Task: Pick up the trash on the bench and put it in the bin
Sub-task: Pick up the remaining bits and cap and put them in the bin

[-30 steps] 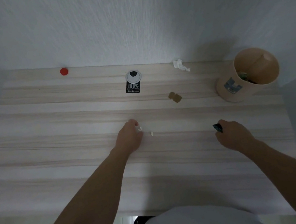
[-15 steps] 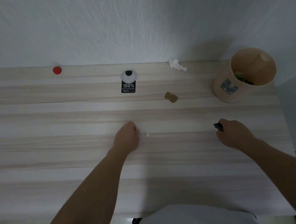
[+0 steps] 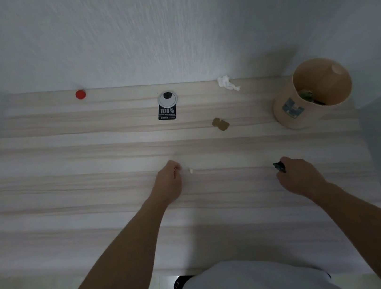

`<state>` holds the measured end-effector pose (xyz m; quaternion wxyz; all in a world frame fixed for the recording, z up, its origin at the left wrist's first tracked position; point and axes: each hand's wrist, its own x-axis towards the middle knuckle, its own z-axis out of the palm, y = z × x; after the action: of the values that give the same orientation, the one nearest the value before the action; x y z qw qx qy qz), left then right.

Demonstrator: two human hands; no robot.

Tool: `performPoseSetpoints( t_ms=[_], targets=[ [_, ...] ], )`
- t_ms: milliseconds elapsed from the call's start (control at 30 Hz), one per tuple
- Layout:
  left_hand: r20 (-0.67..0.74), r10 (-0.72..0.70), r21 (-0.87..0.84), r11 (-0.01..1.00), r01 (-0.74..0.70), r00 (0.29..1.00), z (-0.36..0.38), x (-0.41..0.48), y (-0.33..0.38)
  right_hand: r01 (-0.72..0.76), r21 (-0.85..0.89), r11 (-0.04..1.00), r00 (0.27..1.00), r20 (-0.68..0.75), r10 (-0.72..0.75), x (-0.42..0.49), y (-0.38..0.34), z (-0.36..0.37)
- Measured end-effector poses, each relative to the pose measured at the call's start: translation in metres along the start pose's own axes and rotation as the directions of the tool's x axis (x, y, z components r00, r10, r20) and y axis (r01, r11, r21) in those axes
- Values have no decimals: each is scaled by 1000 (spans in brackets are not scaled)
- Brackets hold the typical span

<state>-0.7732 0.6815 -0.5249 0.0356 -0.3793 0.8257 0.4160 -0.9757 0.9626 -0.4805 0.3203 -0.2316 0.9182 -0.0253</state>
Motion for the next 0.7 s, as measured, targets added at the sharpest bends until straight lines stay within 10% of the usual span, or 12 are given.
performPoseSetpoints(
  t_ms=[700],
  targets=[
    [87,-41,185,982,24,995,22,15,19,-25,12,1000,1000,-6,25,-7,18,-10]
  ],
)
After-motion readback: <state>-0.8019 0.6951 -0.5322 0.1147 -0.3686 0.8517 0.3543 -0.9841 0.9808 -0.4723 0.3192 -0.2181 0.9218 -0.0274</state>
